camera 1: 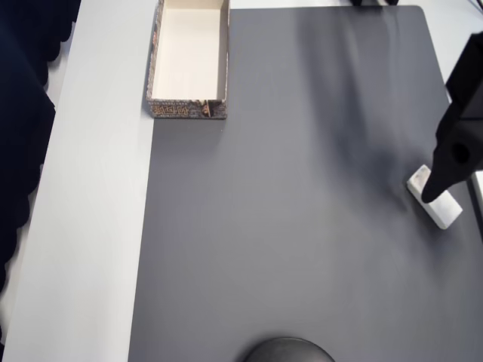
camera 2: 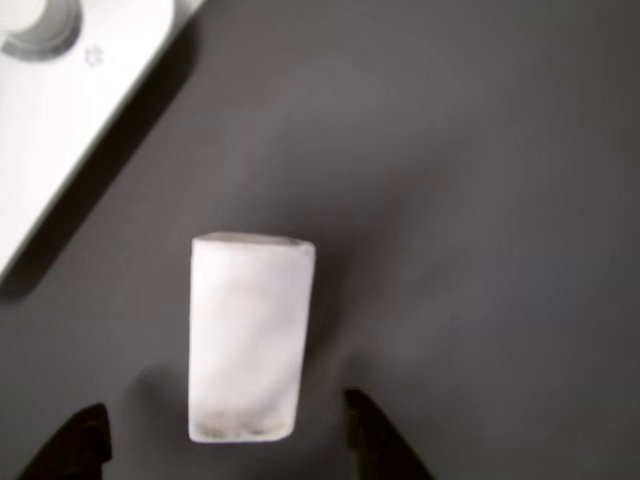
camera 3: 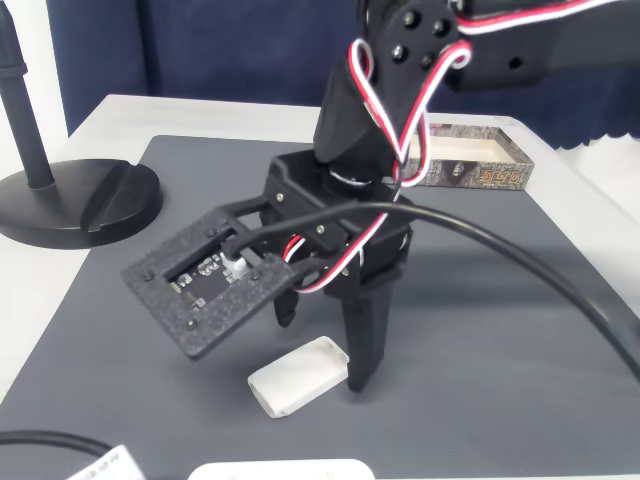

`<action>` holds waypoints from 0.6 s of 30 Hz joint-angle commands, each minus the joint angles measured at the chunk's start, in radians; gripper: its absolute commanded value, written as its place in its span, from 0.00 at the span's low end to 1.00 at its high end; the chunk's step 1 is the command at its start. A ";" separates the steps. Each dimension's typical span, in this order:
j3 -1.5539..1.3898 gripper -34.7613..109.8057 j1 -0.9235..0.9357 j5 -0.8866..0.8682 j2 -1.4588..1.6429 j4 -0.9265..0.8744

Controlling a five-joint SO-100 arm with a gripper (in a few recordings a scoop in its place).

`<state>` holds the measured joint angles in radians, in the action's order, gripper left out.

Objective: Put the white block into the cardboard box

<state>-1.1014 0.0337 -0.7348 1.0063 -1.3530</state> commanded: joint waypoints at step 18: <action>0.071 0.47 -0.011 0.025 -0.025 0.055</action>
<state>-1.1014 0.0337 -0.7194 0.9741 -1.3162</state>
